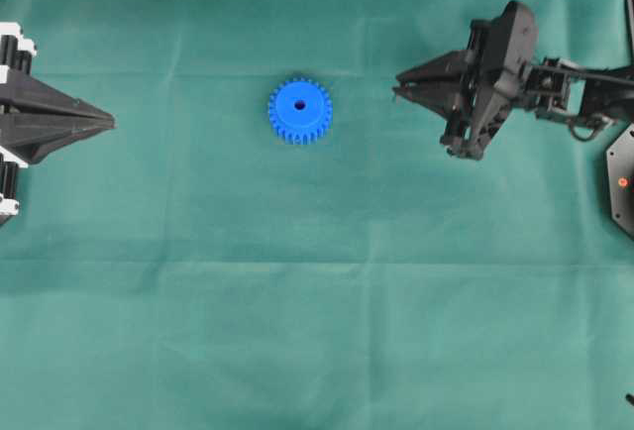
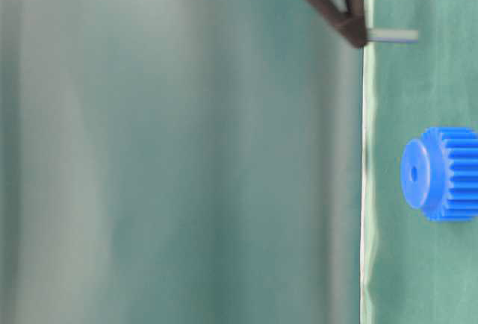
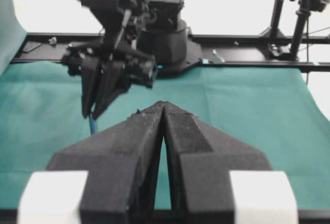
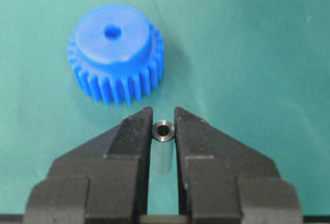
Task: Insert the shaft placed at a random location into the center hole of the medium gear at another random location.
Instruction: 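Close the right gripper on the shaft and lift it, then carry the shaft left with the right gripper over the blue gear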
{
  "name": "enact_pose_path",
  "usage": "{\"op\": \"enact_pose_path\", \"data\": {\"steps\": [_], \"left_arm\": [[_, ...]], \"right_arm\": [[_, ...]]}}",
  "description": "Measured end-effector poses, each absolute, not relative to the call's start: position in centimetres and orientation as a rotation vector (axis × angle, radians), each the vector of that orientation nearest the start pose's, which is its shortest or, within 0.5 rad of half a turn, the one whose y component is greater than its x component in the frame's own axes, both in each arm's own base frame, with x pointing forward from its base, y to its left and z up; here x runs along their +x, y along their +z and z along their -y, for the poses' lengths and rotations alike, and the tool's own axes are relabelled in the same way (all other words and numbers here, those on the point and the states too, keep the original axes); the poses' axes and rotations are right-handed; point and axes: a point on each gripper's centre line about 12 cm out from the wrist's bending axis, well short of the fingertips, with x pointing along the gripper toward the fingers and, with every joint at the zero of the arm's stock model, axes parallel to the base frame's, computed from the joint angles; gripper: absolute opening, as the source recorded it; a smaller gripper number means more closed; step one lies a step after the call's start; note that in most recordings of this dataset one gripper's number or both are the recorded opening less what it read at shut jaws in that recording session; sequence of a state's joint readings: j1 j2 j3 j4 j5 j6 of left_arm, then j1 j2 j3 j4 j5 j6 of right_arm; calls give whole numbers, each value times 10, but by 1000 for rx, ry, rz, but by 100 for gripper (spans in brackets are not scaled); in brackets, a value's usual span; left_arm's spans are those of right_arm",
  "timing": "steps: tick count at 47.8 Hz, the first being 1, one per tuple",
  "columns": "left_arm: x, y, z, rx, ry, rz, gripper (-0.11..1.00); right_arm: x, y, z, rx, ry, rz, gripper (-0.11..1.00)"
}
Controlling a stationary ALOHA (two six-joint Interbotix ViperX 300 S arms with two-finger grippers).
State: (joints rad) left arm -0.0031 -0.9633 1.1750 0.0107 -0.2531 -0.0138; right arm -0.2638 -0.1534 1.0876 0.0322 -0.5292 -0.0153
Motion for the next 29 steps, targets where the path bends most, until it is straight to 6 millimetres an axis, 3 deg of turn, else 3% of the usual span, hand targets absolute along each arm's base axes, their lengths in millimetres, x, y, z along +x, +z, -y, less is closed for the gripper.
{"op": "enact_pose_path", "data": {"steps": [11, 29], "left_arm": [[199, 288, 1, -3, -6, 38, 0], [199, 289, 1, -3, -6, 40, 0]], "right_arm": [[287, 179, 78, 56, -268, -390, 13], [289, 180, 79, 58, -268, -404, 13]]}}
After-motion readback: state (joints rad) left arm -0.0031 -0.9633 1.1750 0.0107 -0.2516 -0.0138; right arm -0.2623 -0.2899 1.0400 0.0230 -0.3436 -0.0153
